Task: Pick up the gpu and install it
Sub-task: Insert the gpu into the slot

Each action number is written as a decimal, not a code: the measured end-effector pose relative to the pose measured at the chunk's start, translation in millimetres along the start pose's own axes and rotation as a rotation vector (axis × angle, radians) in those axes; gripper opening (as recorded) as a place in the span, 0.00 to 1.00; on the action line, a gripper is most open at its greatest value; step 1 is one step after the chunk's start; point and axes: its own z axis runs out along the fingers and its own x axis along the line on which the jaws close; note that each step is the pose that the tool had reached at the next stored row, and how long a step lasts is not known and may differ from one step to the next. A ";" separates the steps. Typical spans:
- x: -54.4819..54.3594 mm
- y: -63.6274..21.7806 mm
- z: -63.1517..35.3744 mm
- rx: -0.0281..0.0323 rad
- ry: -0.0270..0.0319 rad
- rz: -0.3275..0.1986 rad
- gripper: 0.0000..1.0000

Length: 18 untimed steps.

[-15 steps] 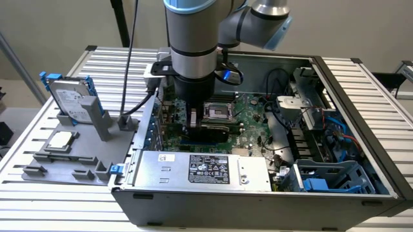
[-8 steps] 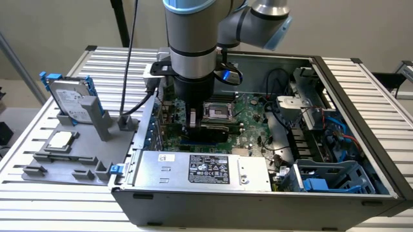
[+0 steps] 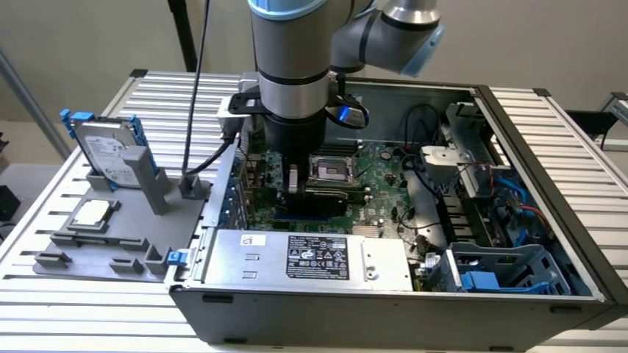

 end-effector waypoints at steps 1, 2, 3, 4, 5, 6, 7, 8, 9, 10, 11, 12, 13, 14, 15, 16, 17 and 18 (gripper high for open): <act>0.0 0.0 0.0 0.0000 0.0001 0.000 0.27; 0.0 0.0 0.0 -0.0003 0.0004 0.000 0.27; 0.1 0.1 0.2 -0.0005 0.0004 0.000 0.27; 0.1 0.1 0.5 -0.0007 0.0004 0.000 0.27; 0.2 0.1 1.0 -0.0010 0.0004 0.000 0.27; 0.4 0.1 1.5 -0.0014 0.0005 0.000 0.27; 0.6 0.2 2.2 -0.0018 0.0007 0.000 0.27; 0.8 0.2 2.8 -0.0019 0.0007 0.000 0.27; 1.1 0.2 3.5 -0.0020 0.0006 0.000 0.27; 1.3 0.2 4.2 -0.0019 0.0004 0.000 0.27; 1.5 0.2 5.0 -0.0018 0.0002 0.000 0.27; 1.7 0.2 5.6 -0.0020 0.0006 0.000 0.27; 2.0 0.2 6.1 -0.0021 0.0006 0.000 0.27; 2.1 0.2 6.6 -0.0025 0.0007 0.000 0.27; 2.3 0.2 6.9 -0.0030 0.0006 0.000 0.27; 2.3 0.2 7.1 -0.0035 0.0007 0.000 0.27; 2.2 0.2 7.2 -0.0038 0.0004 0.000 0.27; 2.3 0.2 7.3 -0.0041 0.0003 0.000 0.27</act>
